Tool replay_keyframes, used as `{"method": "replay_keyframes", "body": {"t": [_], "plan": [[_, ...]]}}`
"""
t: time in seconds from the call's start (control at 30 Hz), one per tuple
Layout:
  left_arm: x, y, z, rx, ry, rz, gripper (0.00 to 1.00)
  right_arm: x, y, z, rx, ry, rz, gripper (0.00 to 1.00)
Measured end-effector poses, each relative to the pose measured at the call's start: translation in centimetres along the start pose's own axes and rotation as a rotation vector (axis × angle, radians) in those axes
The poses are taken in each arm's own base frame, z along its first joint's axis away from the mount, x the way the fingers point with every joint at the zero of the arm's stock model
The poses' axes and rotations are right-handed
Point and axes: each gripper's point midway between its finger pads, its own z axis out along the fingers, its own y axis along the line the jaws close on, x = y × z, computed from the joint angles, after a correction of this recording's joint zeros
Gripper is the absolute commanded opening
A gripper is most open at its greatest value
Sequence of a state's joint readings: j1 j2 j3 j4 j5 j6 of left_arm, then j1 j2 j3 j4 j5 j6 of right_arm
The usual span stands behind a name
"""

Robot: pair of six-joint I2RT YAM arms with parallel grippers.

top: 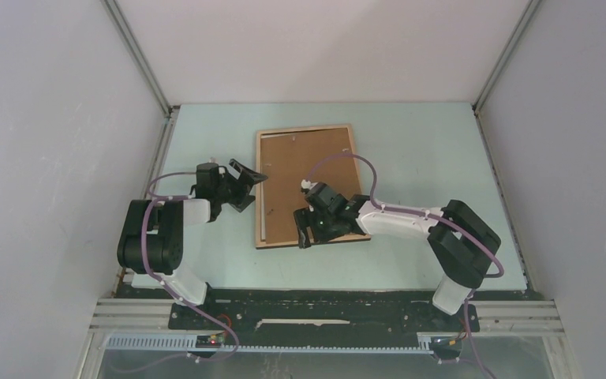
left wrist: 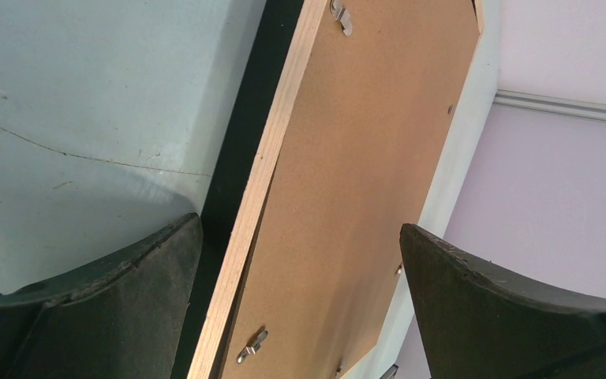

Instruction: Put the photo into the frame

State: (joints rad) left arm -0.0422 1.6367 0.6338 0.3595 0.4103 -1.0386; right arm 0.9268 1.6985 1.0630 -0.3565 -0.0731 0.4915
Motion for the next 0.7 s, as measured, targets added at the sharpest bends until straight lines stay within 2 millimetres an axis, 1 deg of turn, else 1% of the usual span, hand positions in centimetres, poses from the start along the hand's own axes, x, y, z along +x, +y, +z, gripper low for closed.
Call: {"method": "replay_keyframes", "body": {"t": [0.17,0.37,0.47,0.57,0.7], "plan": [[0.0,-0.1,0.0,0.002,-0.001,0.001,1.0,0.2,0.3,0.4,0.004,0.004,-0.011,0.84],[0.0,-0.1,0.0,0.003,-0.001,0.002,1.0,-0.2,0.6,0.8,-0.001,-0.01,-0.011,0.84],[0.0,-0.1,0.0,0.004,-0.001,0.002,1.0,-1.4,1.4,1.6,-0.015,-0.051,-0.014,0.84],[0.0,-0.1,0.0,0.005,-0.001,0.003,1.0,-2.3,1.4,3.3,0.0,-0.092,-0.019,0.84],[0.0,-0.1,0.0,0.005,-0.001,0.003,1.0,-4.4,2.0,3.5,0.01,-0.152,-0.017,0.86]]}}
